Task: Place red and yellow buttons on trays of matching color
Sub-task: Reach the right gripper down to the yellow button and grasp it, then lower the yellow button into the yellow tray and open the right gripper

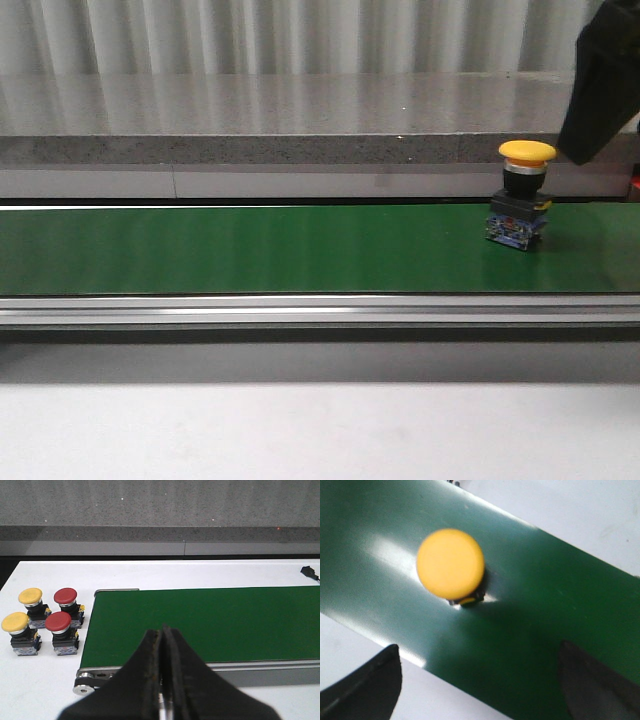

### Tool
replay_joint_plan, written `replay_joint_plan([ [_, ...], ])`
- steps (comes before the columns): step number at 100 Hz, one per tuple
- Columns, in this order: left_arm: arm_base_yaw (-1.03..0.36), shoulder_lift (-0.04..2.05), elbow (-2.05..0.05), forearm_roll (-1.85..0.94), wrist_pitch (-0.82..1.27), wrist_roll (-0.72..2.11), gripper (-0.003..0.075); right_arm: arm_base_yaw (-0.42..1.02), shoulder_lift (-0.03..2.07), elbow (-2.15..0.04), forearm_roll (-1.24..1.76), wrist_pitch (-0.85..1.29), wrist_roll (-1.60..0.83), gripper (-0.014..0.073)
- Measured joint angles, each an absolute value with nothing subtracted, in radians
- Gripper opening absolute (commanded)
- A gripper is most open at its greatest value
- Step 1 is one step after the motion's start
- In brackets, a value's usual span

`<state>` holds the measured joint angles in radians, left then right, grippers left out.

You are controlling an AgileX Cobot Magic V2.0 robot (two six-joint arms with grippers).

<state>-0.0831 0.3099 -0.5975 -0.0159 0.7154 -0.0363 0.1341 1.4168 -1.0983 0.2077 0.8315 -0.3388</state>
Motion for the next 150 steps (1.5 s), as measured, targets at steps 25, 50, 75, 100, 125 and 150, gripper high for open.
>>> replay_joint_plan([
  [25,-0.083,0.31,-0.598,-0.016,0.715,-0.036,-0.002,0.162,1.518,-1.098,0.214,0.706,-0.339,0.0594],
  [50,-0.083,0.31,-0.598,-0.016,0.715,-0.036,-0.002,0.162,1.581,-1.098,0.214,0.639,-0.339,0.0204],
  [75,-0.083,0.31,-0.597,-0.016,0.715,-0.036,-0.002,0.162,1.581,-1.121,0.214,0.702,-0.323,0.013],
  [100,-0.083,0.31,-0.597,-0.016,0.715,-0.036,-0.002,0.065,1.463,-1.147,0.108,0.805,-0.148,0.013],
  [125,-0.083,0.31,-0.597,-0.016,0.715,-0.036,-0.002,-0.24,1.373,-1.147,-0.051,0.859,0.046,0.013],
  [150,-0.083,0.31,-0.597,-0.016,0.715,-0.036,-0.002,-0.528,1.396,-1.147,-0.067,0.829,0.162,0.013],
])
